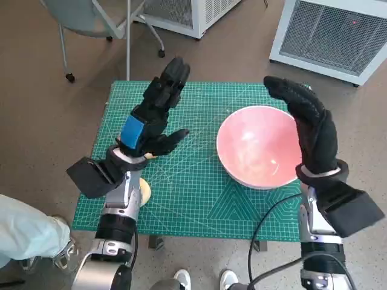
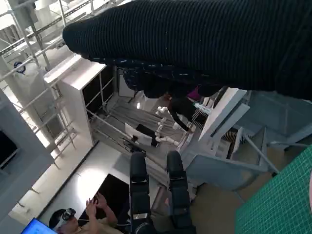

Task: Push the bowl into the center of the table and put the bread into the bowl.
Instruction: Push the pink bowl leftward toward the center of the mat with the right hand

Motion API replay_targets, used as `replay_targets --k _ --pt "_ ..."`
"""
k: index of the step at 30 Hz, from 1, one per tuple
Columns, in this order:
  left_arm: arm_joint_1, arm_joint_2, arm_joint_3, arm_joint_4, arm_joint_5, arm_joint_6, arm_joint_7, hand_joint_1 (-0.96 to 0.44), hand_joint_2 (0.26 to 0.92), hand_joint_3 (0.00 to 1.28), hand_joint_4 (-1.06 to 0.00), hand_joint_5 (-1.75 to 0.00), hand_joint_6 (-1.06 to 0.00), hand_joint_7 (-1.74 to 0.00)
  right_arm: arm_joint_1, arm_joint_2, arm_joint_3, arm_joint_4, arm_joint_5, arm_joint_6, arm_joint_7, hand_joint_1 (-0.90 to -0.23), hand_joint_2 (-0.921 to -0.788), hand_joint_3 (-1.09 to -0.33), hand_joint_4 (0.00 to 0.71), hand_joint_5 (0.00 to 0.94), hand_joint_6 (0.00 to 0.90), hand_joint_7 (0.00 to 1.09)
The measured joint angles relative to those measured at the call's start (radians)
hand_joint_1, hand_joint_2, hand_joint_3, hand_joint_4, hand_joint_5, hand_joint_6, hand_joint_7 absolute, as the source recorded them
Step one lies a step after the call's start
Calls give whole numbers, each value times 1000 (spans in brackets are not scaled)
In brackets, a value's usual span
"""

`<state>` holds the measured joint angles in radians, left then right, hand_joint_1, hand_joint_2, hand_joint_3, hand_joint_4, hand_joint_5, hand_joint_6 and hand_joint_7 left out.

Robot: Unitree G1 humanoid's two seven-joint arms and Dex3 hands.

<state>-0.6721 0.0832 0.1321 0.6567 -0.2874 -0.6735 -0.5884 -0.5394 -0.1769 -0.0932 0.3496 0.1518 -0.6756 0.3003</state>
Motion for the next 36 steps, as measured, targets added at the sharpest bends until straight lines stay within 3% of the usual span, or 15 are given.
replay_targets --k 36 --pt "-5 15 19 29 -27 13 -21 -619 921 311 -35 -6 -147 -56 -7 4 -5 30 -2 -26 -16 -732 -921 -756 115 1 -1 413"
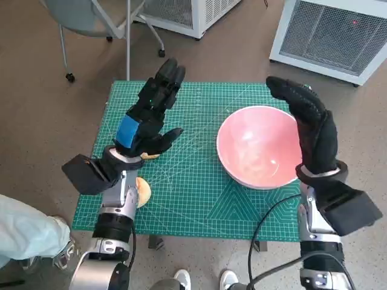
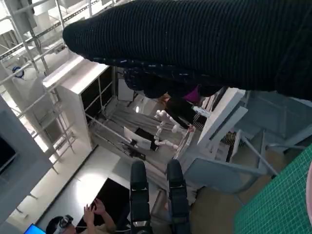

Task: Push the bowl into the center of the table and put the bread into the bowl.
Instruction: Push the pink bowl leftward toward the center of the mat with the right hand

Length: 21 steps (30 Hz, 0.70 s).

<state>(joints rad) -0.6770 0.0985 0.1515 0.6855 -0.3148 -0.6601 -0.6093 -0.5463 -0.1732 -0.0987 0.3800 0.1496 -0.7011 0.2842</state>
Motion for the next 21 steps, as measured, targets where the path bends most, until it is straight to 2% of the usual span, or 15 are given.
replay_targets --k 21 --pt "0 16 2 0 -1 0 -6 -620 921 309 -26 -1 -150 -53 -5 10 1 11 -1 -16 -8 -739 -921 -756 115 1 -1 410"
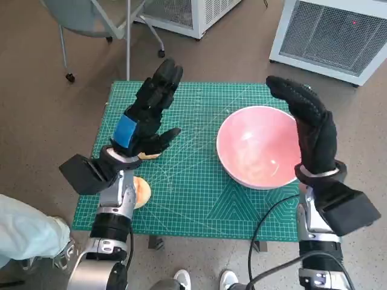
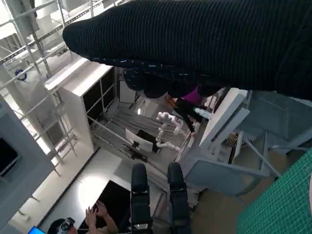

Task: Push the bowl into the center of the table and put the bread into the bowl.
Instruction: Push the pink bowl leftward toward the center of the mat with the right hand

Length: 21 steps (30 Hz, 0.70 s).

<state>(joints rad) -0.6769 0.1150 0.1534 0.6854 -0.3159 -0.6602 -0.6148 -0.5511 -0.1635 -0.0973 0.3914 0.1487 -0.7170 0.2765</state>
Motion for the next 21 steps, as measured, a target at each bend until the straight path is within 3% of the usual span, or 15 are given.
replay_targets --k 21 --pt "0 0 -1 -2 -1 0 -6 -634 921 309 -25 0 -145 -45 9 7 0 -14 -2 -3 -6 -736 -921 -754 119 2 -1 410"
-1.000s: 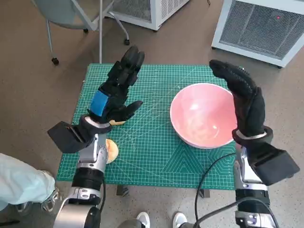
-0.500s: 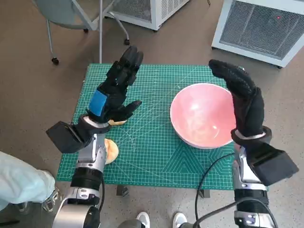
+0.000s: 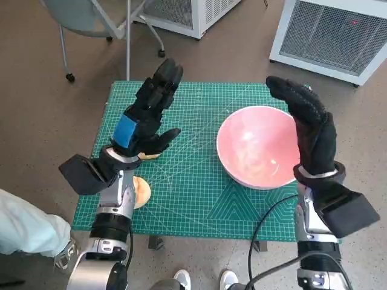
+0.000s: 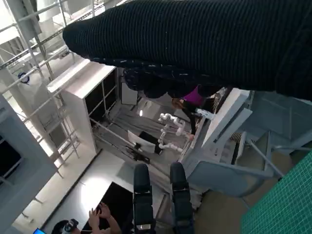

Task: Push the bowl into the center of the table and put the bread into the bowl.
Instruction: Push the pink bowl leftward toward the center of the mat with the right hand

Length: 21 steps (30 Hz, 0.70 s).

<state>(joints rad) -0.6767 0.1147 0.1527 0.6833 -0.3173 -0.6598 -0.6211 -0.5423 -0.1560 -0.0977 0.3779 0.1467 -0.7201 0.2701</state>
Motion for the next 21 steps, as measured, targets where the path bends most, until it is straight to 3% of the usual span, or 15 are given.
replay_targets --k 21 --pt "1 -1 -2 -1 3 0 7 -622 921 309 -28 -2 -147 -43 10 -3 -10 -15 -3 4 -2 -735 -921 -752 122 3 -1 410"
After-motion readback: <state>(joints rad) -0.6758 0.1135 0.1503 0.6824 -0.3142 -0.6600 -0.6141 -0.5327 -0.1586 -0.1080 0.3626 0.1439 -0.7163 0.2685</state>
